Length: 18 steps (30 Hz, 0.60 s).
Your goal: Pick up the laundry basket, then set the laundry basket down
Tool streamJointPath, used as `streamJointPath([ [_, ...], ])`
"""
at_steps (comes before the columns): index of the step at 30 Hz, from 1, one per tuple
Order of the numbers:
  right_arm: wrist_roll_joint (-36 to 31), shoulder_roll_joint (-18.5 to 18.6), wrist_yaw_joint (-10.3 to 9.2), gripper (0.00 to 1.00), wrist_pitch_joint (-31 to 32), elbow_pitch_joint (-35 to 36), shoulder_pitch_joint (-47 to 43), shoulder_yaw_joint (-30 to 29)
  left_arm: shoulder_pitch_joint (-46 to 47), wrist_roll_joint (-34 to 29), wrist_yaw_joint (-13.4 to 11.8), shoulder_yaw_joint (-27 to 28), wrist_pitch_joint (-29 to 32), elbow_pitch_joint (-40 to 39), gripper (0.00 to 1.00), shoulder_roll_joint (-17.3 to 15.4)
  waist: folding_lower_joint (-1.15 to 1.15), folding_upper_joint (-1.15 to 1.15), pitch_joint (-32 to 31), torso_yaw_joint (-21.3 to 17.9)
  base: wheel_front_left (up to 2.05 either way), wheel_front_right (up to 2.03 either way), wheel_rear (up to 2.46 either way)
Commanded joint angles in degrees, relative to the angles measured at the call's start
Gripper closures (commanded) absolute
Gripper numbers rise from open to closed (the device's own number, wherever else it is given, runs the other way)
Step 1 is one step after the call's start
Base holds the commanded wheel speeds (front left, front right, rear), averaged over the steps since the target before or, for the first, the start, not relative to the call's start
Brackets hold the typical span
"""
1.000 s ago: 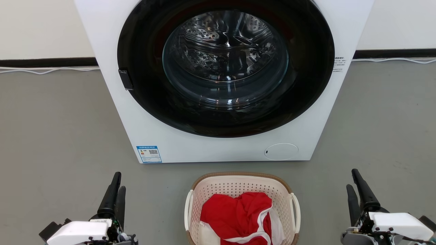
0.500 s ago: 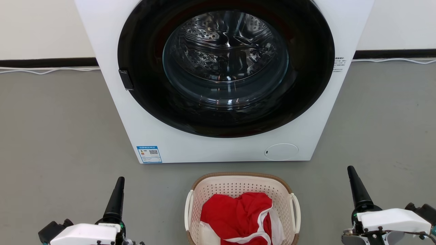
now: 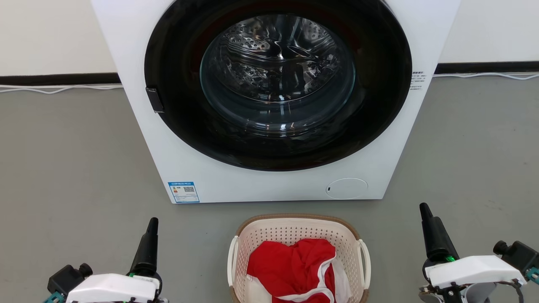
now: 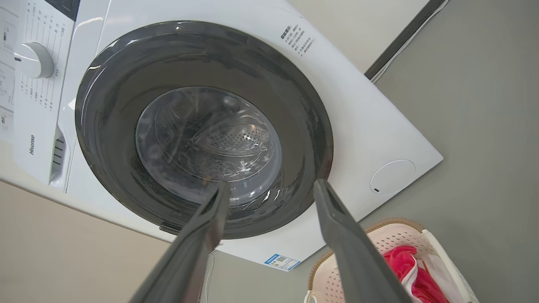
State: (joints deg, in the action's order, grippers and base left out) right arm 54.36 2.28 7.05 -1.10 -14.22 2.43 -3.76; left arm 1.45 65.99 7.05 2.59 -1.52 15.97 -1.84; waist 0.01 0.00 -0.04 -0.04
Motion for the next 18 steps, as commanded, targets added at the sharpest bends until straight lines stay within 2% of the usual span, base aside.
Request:
streamJointPath([
  [1, -2.32, 0.46, 0.17, 0.00, -1.02, 1.65, 1.40, 0.58, 0.43, -2.14, 0.16, 0.39, -0.62, -1.89, 0.00, -0.59, -0.01, 0.00, -0.02, -0.06, 0.00, 0.00, 0.00],
  [18, -16.51, 0.49, 0.23, 0.00, -3.89, -0.64, 1.65, 2.09, -0.92, -14.85, 0.23, -0.93, -3.48, -2.60, 0.00, -1.71, -0.01, 0.00, -0.34, -0.76, 0.00, 0.00, 0.00],
])
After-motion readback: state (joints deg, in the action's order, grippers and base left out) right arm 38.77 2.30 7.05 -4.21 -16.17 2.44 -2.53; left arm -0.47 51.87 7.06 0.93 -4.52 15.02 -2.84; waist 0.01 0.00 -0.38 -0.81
